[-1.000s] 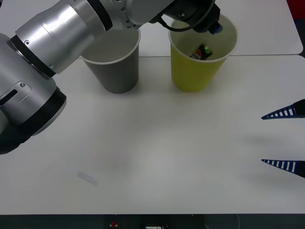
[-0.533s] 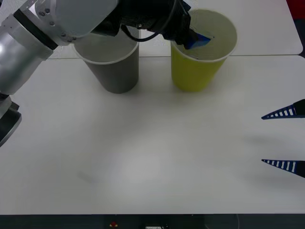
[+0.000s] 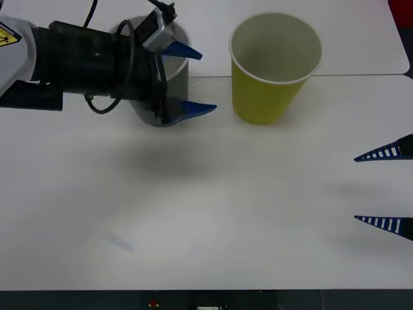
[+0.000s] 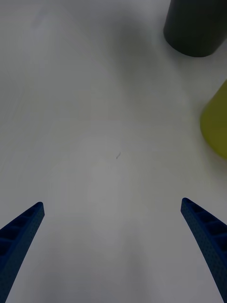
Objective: Put the can into the green bin and the plastic bottle into the gray bin
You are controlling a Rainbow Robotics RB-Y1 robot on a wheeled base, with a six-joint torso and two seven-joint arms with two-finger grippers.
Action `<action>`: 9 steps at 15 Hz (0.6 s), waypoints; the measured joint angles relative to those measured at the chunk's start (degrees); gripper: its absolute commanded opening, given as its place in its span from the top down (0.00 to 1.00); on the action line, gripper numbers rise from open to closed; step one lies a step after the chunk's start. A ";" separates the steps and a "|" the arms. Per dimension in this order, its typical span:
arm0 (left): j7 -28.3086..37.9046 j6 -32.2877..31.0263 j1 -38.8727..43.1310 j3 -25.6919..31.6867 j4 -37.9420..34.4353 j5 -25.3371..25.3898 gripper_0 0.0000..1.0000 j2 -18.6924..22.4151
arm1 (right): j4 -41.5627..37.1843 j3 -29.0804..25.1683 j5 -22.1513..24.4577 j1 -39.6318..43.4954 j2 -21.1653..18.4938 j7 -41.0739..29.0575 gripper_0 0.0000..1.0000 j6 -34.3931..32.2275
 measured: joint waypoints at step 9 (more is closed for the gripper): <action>-20.41 0.00 27.15 11.72 -10.08 9.69 0.00 11.43 | 0.00 0.00 0.00 0.00 0.00 -0.01 0.00 0.00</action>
